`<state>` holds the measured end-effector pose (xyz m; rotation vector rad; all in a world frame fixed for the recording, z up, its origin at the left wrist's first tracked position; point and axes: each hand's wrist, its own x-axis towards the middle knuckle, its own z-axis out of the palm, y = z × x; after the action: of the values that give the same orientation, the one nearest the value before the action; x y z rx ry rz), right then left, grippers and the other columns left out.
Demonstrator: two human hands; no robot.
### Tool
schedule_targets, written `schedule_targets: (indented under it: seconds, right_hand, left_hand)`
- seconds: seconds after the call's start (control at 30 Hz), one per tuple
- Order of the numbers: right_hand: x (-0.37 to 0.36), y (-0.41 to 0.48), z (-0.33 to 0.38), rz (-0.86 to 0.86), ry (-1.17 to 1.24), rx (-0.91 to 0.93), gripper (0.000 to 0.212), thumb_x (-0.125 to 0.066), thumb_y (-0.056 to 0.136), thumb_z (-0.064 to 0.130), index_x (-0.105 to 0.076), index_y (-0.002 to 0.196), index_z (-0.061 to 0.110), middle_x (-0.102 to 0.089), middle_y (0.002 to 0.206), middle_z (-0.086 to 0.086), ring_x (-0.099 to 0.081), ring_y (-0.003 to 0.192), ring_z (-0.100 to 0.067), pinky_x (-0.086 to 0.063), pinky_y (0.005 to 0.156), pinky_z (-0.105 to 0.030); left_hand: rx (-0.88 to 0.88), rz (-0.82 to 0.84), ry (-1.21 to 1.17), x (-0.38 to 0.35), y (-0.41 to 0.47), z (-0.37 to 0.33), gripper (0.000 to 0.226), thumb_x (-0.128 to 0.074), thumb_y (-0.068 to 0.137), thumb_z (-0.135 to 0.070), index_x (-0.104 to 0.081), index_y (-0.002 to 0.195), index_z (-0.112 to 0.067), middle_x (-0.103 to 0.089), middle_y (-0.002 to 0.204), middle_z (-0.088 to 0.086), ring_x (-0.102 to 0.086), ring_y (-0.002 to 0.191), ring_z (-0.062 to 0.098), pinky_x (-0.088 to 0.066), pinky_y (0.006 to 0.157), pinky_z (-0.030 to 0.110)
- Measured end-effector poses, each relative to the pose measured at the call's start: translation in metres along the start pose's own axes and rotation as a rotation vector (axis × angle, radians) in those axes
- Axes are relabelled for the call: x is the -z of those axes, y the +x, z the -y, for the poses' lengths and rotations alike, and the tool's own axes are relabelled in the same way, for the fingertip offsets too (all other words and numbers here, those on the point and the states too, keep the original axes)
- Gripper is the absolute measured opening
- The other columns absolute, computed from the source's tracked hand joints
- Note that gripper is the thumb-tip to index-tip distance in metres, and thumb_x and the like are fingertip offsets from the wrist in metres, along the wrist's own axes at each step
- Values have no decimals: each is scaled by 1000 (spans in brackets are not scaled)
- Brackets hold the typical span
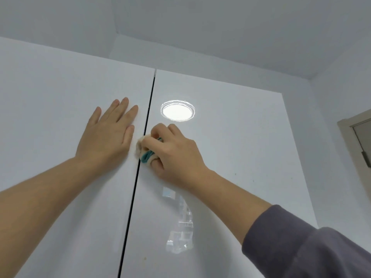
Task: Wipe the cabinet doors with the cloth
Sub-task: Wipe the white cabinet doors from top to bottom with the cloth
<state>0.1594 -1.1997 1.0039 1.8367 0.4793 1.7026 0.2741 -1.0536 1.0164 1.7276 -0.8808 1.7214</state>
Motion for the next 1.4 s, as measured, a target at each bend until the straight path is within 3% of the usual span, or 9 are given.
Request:
schedule_targets:
  seconds: [0.13,0.2,0.3,0.43,0.6,0.83,1.07,1.27,1.4]
  right_hand:
    - [12,-5,-27,17,-35,12,34,-42,73,16,-66,96,22,-56,96,-1,-49,82,-22,-16,49,-16]
    - [19,-11,-43,-5,-49,-33,34,-42,73,15,-66,95,24,-56,96,0,-50,83,-23,-22,49,-16]
    - [34,-27,-77,-71,-87,-160,30,-46,74,13,-61,95,27,-56,99,1,-53,89,-24,-36,51,-24]
    - [58,-59,-127,-97,-169,-330,29,-57,76,10,-60,101,26,-54,105,-2,-53,98,-26,-36,58,-27]
    - [89,-112,-176,-103,-265,-606,26,-57,80,9,-63,104,16,-52,110,-5,-52,100,-29,-42,61,-32]
    - [102,-161,-172,-170,-264,-876,27,-53,83,7,-59,108,14,-47,113,-8,-49,100,-30,-37,61,-32]
    - [84,-152,-129,-233,-215,-867,27,-54,79,3,-61,103,14,-49,108,-8,-49,99,-32,-36,61,-31]
    - [49,-95,-67,-213,-113,-645,24,-56,77,8,-62,94,24,-49,101,0,-46,90,-22,-34,56,-27]
    - [23,-55,-27,-212,-38,-502,24,-55,73,8,-63,91,23,-51,97,-1,-47,86,-24,-39,48,-27]
  left_hand:
    - [5,6,51,2,0,-1,53,-26,102,-27,-19,155,-24,-9,164,-2,-5,151,15,-4,122,41]
    - [12,16,71,3,-1,-3,56,-25,102,-27,-14,156,-23,-3,165,-1,-4,151,16,-5,122,41]
    - [0,20,68,3,-9,-11,57,-23,102,-28,-9,157,-23,2,165,-1,-1,151,17,-4,122,41]
    - [-5,34,52,-2,-21,-25,63,-12,95,-38,-11,156,-22,-2,165,-1,-2,151,18,-4,122,43]
    - [6,30,60,-11,-39,-24,67,-6,93,-42,-14,156,-20,-5,164,-2,-3,151,15,-3,122,43]
    - [46,-19,24,-14,-43,-22,65,-12,95,-36,-23,154,-11,-13,163,1,-6,151,15,-2,122,41]
    - [46,-25,27,-15,-43,-23,63,-14,96,-33,-23,154,-11,-13,163,2,-6,151,15,-1,122,40]
    - [41,-30,20,-15,-43,-21,63,-16,95,-31,-23,154,-11,-14,163,1,-7,151,16,-1,122,39]
    - [26,-22,-15,-13,-42,-18,62,-16,95,-29,-23,155,-14,-14,163,-2,-7,151,13,1,121,36]
